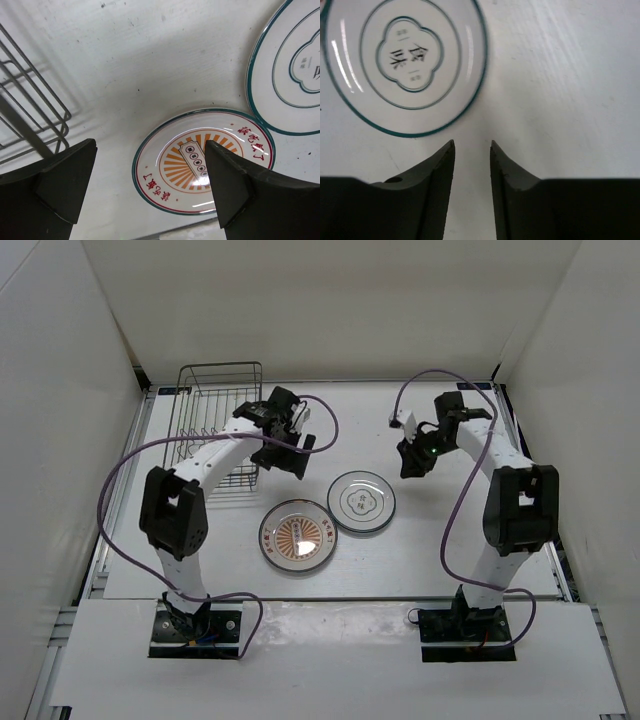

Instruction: Unload the plates from the dish rack

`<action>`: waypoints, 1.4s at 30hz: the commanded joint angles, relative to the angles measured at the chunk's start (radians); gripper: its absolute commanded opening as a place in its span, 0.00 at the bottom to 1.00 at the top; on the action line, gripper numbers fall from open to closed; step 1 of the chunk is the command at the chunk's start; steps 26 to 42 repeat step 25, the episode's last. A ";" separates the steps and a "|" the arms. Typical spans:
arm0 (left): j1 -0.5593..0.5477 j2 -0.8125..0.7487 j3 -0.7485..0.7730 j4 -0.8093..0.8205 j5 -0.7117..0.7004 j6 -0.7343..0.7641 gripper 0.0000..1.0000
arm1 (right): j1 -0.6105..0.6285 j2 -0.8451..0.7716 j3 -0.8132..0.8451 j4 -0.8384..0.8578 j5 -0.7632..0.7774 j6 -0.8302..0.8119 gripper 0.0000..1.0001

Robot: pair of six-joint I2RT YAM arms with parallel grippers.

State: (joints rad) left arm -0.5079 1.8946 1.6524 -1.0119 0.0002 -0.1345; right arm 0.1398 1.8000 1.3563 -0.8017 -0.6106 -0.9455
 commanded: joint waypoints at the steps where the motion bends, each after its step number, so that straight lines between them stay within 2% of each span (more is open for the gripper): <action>1: 0.011 -0.156 -0.060 0.091 -0.016 0.035 1.00 | -0.023 -0.056 0.085 0.034 0.141 0.312 0.39; 2: 0.017 -0.175 -0.081 0.134 -0.009 0.039 1.00 | -0.028 -0.062 0.095 0.051 0.187 0.361 0.41; 3: 0.025 -0.236 -0.101 0.175 -0.008 0.042 1.00 | -0.028 -0.065 0.130 0.058 0.313 0.404 0.41; 4: 0.034 -0.258 -0.174 0.196 -0.008 0.045 1.00 | -0.034 -0.062 0.144 0.033 0.346 0.469 0.43; 8: 0.081 -0.406 -0.319 0.309 -0.020 0.042 1.00 | -0.055 -0.094 0.188 0.001 0.497 0.565 0.49; 15: 0.154 -0.598 -0.531 0.328 -0.081 0.061 1.00 | -0.055 -0.229 0.155 0.019 0.563 0.675 0.62; 17: 0.173 -0.669 -0.604 0.335 -0.114 0.026 1.00 | -0.051 -0.229 0.175 0.003 0.560 0.706 0.67; 18: 0.180 -0.704 -0.624 0.341 -0.127 0.015 1.00 | -0.054 -0.226 0.182 -0.007 0.560 0.727 0.73; 24: 0.200 -0.870 -0.869 0.493 -0.114 0.038 1.00 | -0.055 -0.166 0.231 -0.005 0.652 0.766 0.73; 42: 0.200 -0.882 -0.885 0.509 -0.111 0.048 1.00 | -0.060 -0.168 0.230 0.002 0.661 0.766 0.74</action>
